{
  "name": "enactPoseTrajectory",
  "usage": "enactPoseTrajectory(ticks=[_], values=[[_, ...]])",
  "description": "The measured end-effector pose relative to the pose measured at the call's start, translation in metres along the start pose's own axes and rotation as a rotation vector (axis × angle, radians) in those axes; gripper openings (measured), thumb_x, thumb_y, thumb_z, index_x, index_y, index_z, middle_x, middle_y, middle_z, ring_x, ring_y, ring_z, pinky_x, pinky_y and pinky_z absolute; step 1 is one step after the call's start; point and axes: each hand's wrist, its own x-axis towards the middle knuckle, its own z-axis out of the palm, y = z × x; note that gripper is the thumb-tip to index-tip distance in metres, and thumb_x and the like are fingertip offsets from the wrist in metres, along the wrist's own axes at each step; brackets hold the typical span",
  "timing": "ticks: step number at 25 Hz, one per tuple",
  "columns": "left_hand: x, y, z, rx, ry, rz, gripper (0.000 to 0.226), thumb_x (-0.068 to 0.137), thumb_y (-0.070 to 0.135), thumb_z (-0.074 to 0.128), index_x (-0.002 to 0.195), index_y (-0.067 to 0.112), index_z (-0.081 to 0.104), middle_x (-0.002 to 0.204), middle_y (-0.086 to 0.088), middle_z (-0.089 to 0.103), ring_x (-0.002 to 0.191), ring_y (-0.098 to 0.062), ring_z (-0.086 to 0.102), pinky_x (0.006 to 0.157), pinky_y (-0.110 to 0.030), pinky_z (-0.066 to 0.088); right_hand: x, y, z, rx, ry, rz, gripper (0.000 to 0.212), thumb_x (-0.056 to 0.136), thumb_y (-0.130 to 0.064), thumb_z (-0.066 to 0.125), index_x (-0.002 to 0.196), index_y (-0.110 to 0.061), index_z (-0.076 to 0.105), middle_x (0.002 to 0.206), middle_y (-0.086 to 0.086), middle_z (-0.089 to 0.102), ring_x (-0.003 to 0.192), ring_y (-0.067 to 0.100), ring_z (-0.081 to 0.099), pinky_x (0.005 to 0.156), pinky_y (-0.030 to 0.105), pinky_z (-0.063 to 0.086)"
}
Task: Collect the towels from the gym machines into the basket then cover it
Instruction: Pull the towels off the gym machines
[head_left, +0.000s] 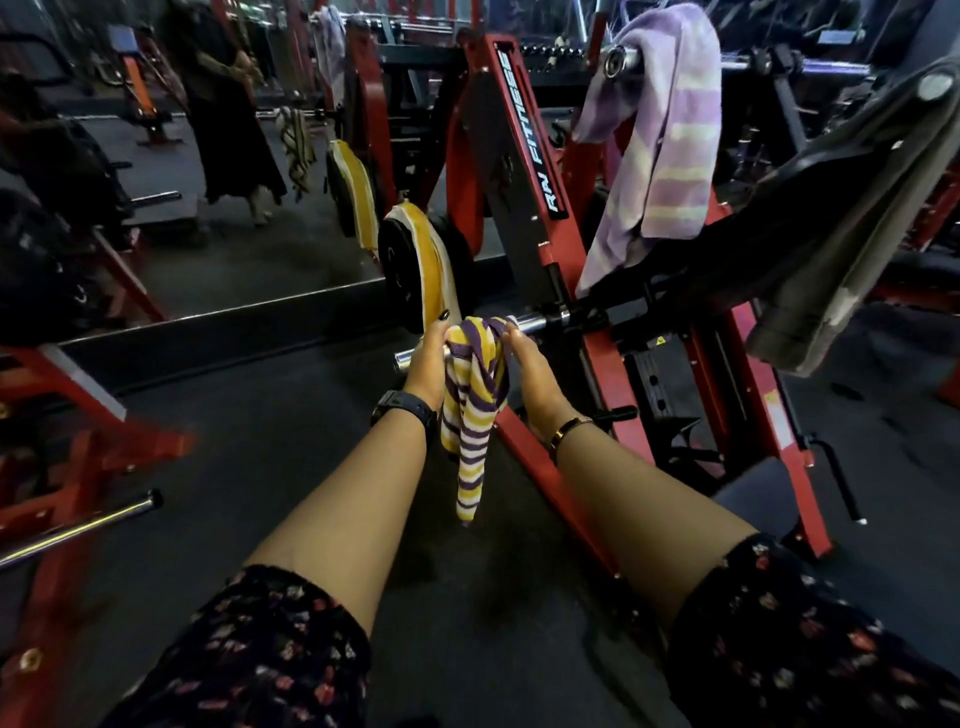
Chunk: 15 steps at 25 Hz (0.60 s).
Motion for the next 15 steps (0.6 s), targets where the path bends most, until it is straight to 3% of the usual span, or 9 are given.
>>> enactPoseTrajectory(ticks=[1,3,4,6,9,11,15], values=[[0.024,-0.008,-0.001,-0.001,0.008,0.001,0.031,0.1,0.027,0.029,0.082,0.022,0.053,0.048,0.025,0.061,0.052,0.016,0.057,0.049,-0.001,0.04,0.02,0.004,-0.005,0.015,0.009,0.028,0.05,0.101,-0.04,0.034,0.128,-0.003,0.056,0.114,0.016,0.066,0.096,0.013,0.067,0.084,0.022,0.054],[0.069,-0.024,-0.006,-0.003,0.032,0.007,0.028,0.099,0.023,0.036,0.113,0.013,0.059,0.087,0.017,0.069,0.083,0.007,0.062,0.074,-0.009,0.046,0.057,0.008,-0.012,-0.001,-0.009,0.063,0.055,0.1,-0.043,0.035,0.128,0.0,0.054,0.122,0.027,0.06,0.105,0.025,0.063,0.095,0.033,0.051],[0.087,-0.03,-0.01,-0.004,0.043,0.009,0.033,0.098,0.021,0.039,0.125,0.01,0.055,0.107,0.007,0.065,0.1,-0.003,0.06,0.086,-0.016,0.046,0.075,0.009,-0.014,-0.02,-0.017,0.053,0.055,0.101,-0.041,0.034,0.129,0.003,0.05,0.127,0.031,0.054,0.108,0.03,0.06,0.092,0.031,0.049],[0.131,-0.046,-0.014,-0.005,0.078,0.026,0.037,0.096,0.019,0.044,0.13,0.009,0.053,0.126,-0.004,0.058,0.113,-0.015,0.056,0.096,-0.026,0.047,0.111,0.012,-0.016,-0.069,0.001,0.026,0.046,0.103,-0.032,0.031,0.129,0.002,0.048,0.129,0.031,0.052,0.114,0.035,0.057,0.083,0.022,0.048],[0.204,-0.064,-0.012,0.066,0.081,0.023,0.038,0.089,0.027,0.051,0.124,0.014,0.059,0.128,-0.01,0.061,0.118,-0.021,0.058,0.106,-0.041,0.043,0.173,0.019,-0.021,-0.084,0.032,0.016,0.024,0.103,-0.028,0.031,0.117,-0.027,0.051,0.124,0.012,0.059,0.113,0.022,0.056,0.095,0.027,0.045],[0.246,-0.068,-0.006,0.139,0.052,-0.003,0.036,0.091,0.025,0.051,0.125,0.015,0.058,0.128,-0.01,0.061,0.121,-0.022,0.056,0.108,-0.042,0.041,0.216,0.025,-0.026,-0.125,0.051,0.021,0.027,0.103,-0.027,0.034,0.125,-0.027,0.05,0.126,0.002,0.055,0.117,0.016,0.051,0.106,0.032,0.039],[0.296,-0.078,0.0,0.336,0.057,-0.041,0.037,0.096,0.031,0.045,0.128,0.017,0.057,0.131,-0.003,0.059,0.123,-0.018,0.053,0.106,-0.031,0.04,0.281,0.055,-0.036,-0.413,0.075,0.028,0.046,0.101,-0.031,0.039,0.144,-0.015,0.039,0.149,0.003,0.041,0.137,0.015,0.036,0.117,0.035,0.026]])
